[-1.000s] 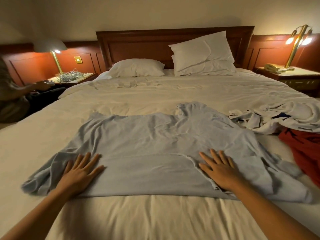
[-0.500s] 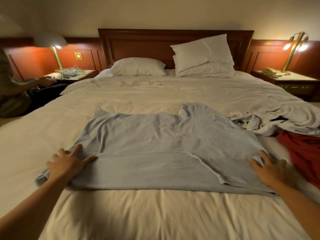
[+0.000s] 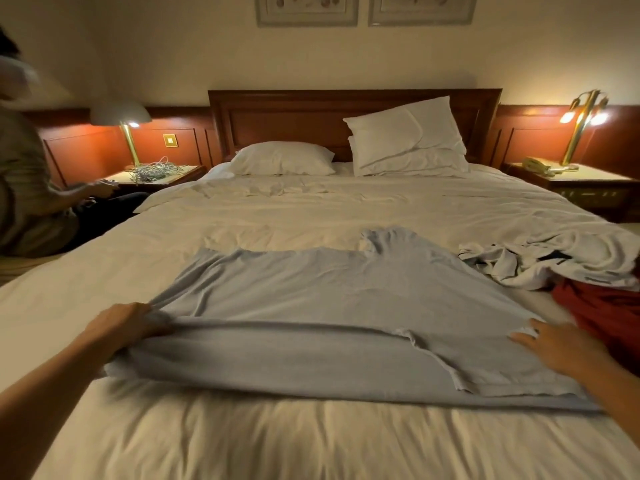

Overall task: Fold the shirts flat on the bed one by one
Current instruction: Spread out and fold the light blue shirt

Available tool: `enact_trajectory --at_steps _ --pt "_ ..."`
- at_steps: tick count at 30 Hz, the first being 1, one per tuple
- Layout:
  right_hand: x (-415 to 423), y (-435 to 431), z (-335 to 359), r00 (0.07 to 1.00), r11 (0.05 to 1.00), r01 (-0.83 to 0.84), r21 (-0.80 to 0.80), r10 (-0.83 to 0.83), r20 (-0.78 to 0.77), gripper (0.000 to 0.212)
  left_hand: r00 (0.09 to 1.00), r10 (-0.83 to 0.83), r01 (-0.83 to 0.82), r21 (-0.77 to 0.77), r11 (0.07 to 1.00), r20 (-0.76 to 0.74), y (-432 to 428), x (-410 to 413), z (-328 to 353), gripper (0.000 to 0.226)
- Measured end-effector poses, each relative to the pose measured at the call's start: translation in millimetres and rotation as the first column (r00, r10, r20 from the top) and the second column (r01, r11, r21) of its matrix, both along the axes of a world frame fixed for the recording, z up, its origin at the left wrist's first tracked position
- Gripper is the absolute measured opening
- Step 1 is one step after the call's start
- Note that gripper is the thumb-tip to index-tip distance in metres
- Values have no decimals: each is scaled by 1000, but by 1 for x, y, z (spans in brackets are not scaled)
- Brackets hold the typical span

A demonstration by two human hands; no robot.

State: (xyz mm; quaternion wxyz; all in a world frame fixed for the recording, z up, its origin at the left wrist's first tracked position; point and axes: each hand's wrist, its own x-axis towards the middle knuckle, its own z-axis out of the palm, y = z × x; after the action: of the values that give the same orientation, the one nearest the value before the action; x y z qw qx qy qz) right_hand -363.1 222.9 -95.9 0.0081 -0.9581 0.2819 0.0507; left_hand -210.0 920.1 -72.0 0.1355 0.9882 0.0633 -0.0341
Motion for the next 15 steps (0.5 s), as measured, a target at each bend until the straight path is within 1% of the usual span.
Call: enact_trajectory --at_steps 1,3,5,7,8,9,11,13,14,15 --pt "-2 1 3 999 999 25 25 -25 -20 46 999 21 -17 82 996 -46 0 -1 0 65" --pt "-8 8 5 994 998 62 -5 -62 -90 52 985 71 -31 244 969 -157 -2 -11 -2 82" --pt "-12 16 -2 976 991 108 -81 -121 -180 65 971 126 -68 269 961 -201 -5 -24 -10 91" --pt "-11 28 -8 964 972 121 -202 -163 -208 70 983 118 -74 282 957 -144 -11 -34 -22 95" --pt "-9 35 -9 972 967 98 -234 -144 -186 70 991 99 -68 297 952 -89 -14 -37 -27 96" --pt "-7 42 -11 988 968 55 -245 -89 -128 68 997 68 -57 289 956 -28 -18 -40 -33 97" --pt "3 55 -20 994 975 -88 -204 100 45 57 999 -32 20 253 967 42 -26 -43 -41 91" --pt "14 71 -34 932 958 -270 -99 286 223 36 983 -159 127 292 948 89 -34 -41 -45 82" --pt "17 82 -40 898 942 -334 -43 332 289 25 972 -210 167 326 931 103 -36 -40 -46 79" --pt "20 93 -45 879 926 -378 9 356 316 20 961 -245 188 347 919 127 -37 -39 -47 72"
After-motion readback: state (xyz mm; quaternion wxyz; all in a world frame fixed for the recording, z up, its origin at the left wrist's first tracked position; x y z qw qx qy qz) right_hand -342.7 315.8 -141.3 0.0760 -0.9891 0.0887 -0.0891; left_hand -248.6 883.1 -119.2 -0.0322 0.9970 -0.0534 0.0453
